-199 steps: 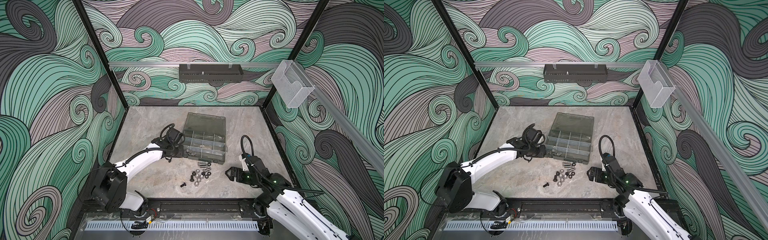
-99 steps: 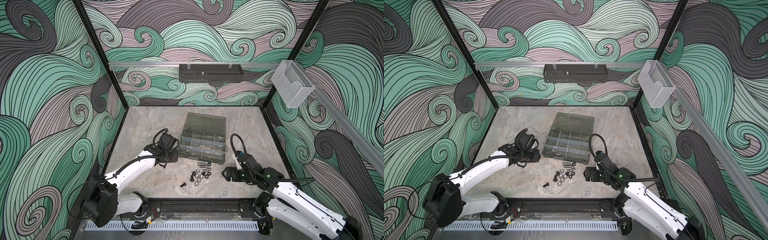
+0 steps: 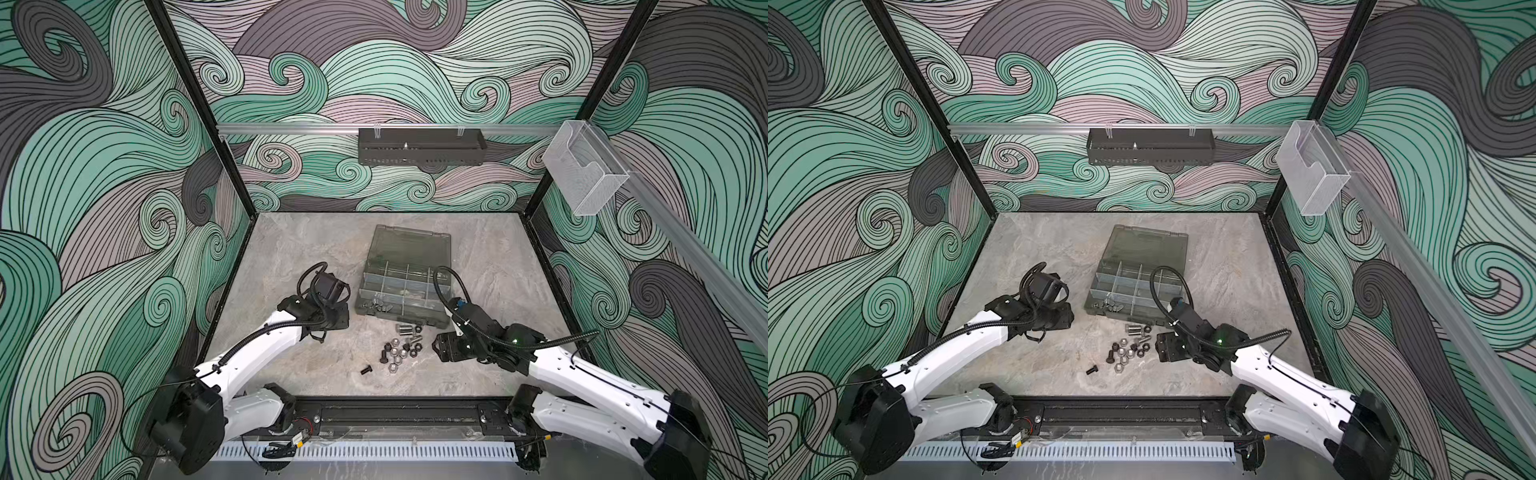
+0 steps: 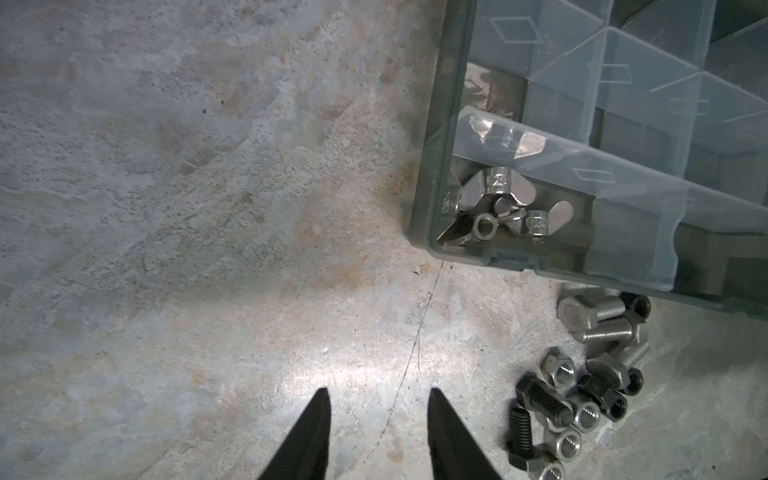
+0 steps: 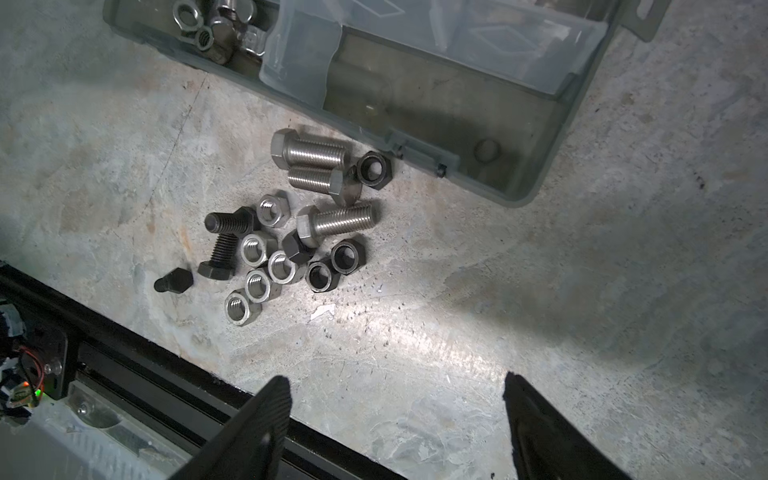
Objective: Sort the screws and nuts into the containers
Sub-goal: 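Draw the left gripper back beside the box while the right gripper moves over the pile, then lower the open right gripper onto a black bolt in the pile and close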
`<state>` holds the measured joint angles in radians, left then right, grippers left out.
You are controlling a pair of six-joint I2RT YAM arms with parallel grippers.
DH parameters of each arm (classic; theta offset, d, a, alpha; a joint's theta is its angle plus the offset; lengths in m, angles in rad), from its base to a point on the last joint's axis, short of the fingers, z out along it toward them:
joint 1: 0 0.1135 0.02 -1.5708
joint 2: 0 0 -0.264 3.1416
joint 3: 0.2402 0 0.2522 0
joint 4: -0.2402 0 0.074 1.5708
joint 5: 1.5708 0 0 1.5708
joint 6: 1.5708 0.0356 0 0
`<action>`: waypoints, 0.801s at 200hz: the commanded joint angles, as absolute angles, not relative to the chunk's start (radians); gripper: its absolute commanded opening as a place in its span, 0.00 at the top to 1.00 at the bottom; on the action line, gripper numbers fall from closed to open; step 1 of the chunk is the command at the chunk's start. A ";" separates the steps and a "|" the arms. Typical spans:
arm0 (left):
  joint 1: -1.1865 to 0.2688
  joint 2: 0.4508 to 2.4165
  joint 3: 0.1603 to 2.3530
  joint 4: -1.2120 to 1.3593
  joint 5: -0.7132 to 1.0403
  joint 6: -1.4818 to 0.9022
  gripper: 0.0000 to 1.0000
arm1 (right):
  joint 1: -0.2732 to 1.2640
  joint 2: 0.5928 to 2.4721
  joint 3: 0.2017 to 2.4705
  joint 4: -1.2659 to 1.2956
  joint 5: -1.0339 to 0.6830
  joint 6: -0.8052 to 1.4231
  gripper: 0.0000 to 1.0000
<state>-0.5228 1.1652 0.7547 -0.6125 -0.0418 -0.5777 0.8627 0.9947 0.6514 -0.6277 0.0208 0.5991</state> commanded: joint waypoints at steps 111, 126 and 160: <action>-0.512 1.063 0.704 -0.666 -0.073 -0.625 0.58 | 0.964 1.233 0.789 -0.517 0.068 0.538 0.33; -0.511 1.051 0.699 -0.669 -0.080 -0.625 0.58 | 0.978 1.258 0.809 -0.509 0.059 0.532 0.35; -0.509 1.022 0.680 -0.664 -0.094 -0.630 0.58 | 1.021 1.328 0.856 -0.482 0.049 0.528 0.38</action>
<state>-0.5190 1.0500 0.6907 -0.6357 -0.0635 -0.6132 0.9905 1.2888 0.8154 -0.5114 0.0494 0.5453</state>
